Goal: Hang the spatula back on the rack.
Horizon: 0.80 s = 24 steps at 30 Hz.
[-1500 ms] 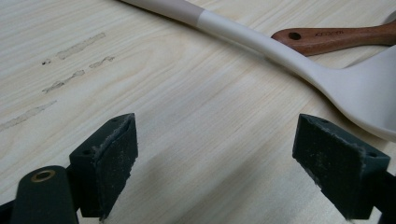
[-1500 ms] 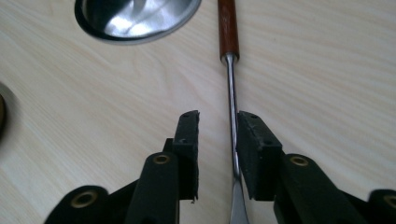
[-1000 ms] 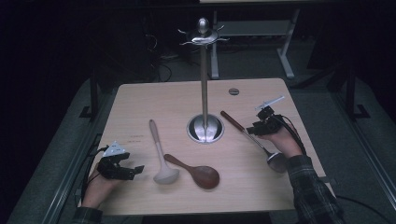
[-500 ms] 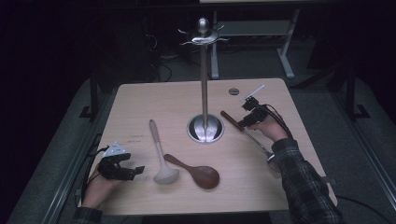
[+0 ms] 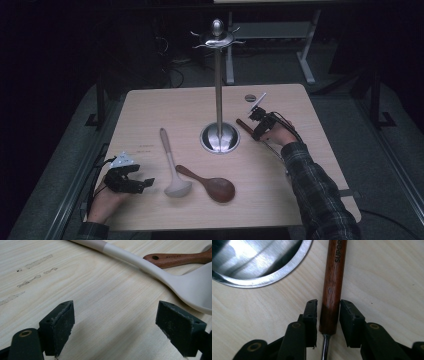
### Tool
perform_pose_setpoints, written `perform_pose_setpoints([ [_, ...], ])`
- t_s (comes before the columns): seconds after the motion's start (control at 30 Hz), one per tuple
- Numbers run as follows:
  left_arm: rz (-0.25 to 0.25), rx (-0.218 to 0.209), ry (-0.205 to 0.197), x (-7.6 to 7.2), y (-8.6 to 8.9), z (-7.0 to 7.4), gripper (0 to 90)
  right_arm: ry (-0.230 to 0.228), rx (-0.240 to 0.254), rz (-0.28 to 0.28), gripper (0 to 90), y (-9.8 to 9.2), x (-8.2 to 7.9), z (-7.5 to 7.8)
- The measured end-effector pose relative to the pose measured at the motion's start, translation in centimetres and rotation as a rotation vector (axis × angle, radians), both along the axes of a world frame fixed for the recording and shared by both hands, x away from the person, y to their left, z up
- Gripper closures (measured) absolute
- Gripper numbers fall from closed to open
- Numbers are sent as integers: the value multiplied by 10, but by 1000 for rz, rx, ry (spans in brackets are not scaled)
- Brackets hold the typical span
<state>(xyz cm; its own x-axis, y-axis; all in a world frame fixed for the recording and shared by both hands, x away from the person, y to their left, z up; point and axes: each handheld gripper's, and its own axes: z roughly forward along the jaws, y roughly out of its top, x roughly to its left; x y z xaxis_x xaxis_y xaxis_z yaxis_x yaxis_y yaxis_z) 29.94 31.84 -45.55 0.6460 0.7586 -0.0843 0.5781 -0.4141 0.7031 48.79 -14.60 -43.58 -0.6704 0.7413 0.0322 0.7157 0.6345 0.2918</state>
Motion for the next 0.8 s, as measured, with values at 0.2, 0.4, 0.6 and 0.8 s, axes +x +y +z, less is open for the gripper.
perform_pose_setpoints([
  [0.2, -5, 5, -2, 0, 0, 0, 150, 11, -25, -2, 702, 3, 2, -5],
  [0.4, -8, 13, 5, 0, -1, -1, 150, 25, -22, -28, 714, 3, 3, -6],
  [0.6, -10, 16, 3, -1, -1, 0, 150, 36, -29, -35, 736, 4, 5, -5],
  [0.8, -3, 10, 3, 0, 0, -1, 150, 32, -23, -43, 737, 3, 4, -5],
])
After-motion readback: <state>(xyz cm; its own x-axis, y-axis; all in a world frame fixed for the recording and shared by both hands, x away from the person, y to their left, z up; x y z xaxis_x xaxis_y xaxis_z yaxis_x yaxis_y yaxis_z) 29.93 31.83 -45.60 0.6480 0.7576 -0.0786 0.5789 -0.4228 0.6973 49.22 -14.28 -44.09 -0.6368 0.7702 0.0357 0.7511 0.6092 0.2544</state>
